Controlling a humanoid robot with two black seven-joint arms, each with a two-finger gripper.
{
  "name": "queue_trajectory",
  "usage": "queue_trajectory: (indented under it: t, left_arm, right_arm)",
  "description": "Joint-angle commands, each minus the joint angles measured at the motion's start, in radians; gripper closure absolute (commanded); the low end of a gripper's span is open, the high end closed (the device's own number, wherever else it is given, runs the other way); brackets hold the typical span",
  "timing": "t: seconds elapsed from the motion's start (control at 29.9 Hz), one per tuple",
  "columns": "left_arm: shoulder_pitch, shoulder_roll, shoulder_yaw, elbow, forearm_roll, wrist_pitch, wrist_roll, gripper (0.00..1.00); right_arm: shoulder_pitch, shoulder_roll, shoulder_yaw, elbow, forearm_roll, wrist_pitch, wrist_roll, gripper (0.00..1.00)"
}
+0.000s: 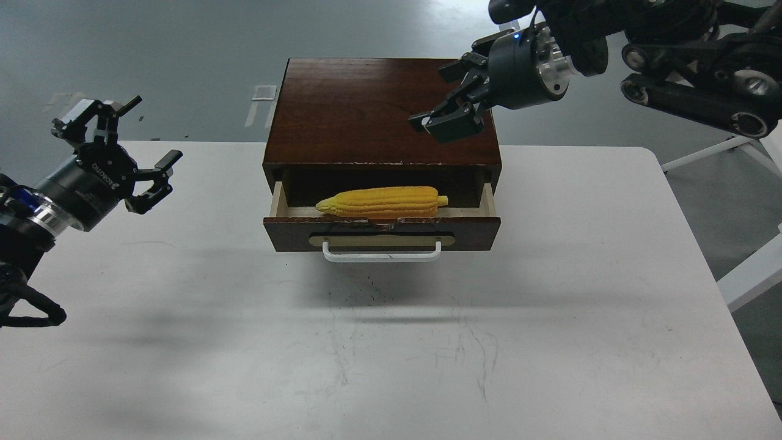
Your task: Put corn in drawer with both arms
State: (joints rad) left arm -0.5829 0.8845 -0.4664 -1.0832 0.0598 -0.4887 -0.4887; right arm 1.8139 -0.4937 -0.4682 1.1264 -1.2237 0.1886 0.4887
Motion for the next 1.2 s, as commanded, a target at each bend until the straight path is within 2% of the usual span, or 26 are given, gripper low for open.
queue_trajectory:
  t: [0.0,0.1,0.27,0.63,0.84,1.17]
  left_arm:
    - [0.0,-0.005,0.0,-0.001,0.0,0.0,0.0,0.01]
    - [0.0,-0.009,0.0,0.0,0.0,0.0,0.0,0.01]
    - [0.008,-0.013,0.0,-0.001,0.003,0.0,0.0,0.01]
    - [0.029,-0.025,-0.001,-0.003,0.003,0.0,0.0,0.01]
    - [0.038,-0.036,-0.001,-0.003,0.003,0.0,0.0,0.01]
    - [0.038,-0.048,-0.001,-0.001,0.003,0.0,0.0,0.01]
  right_arm:
    - [-0.099,-0.097,0.062,0.01,0.188,0.0,0.0,0.01]
    - [-0.201,-0.158,0.134,0.007,0.298,-0.005,0.0,0.01]
    - [-0.493,-0.227,0.368,-0.005,0.51,-0.02,0.0,0.01]
    - [-0.984,-0.209,0.801,-0.056,0.867,-0.057,0.0,0.01]
    - [-1.119,-0.14,0.907,-0.096,0.898,-0.055,0.0,0.01]
    - [-1.219,-0.003,0.985,-0.171,0.969,-0.057,0.0,0.01]
